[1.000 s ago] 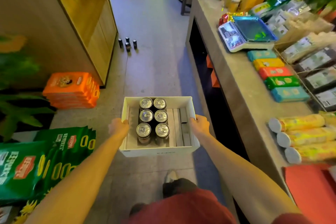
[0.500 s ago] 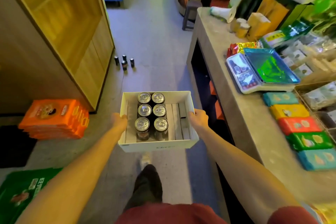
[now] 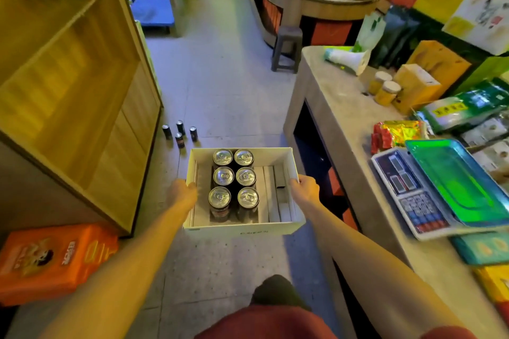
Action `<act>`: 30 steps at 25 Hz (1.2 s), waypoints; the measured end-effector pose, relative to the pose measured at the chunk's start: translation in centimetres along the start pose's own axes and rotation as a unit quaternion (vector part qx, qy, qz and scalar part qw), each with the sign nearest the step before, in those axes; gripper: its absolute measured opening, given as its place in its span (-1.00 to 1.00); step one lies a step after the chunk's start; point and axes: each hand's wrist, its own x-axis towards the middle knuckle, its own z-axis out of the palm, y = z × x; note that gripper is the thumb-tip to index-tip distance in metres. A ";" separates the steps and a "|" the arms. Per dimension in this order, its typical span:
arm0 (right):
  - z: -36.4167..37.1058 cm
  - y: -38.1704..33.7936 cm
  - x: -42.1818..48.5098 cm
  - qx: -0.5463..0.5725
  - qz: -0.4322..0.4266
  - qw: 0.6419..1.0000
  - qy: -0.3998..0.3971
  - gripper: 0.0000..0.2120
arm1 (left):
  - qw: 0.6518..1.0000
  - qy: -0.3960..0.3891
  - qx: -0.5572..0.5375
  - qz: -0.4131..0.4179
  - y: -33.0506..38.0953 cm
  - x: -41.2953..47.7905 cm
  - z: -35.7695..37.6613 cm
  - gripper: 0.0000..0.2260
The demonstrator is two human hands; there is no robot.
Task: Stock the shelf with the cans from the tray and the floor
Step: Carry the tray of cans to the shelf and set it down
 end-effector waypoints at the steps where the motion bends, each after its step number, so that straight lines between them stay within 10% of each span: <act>1: 0.5 -1.2 2.2 -0.003 -0.001 1.000 -0.003 -0.63 | 1.000 0.003 0.003 -0.002 1.2 1.9 0.2 -0.71; 30: 11.5 -31.3 61.7 -0.063 -0.051 0.995 -0.052 -0.62 | 0.994 0.071 0.044 -0.065 32.5 55.9 9.1 -0.76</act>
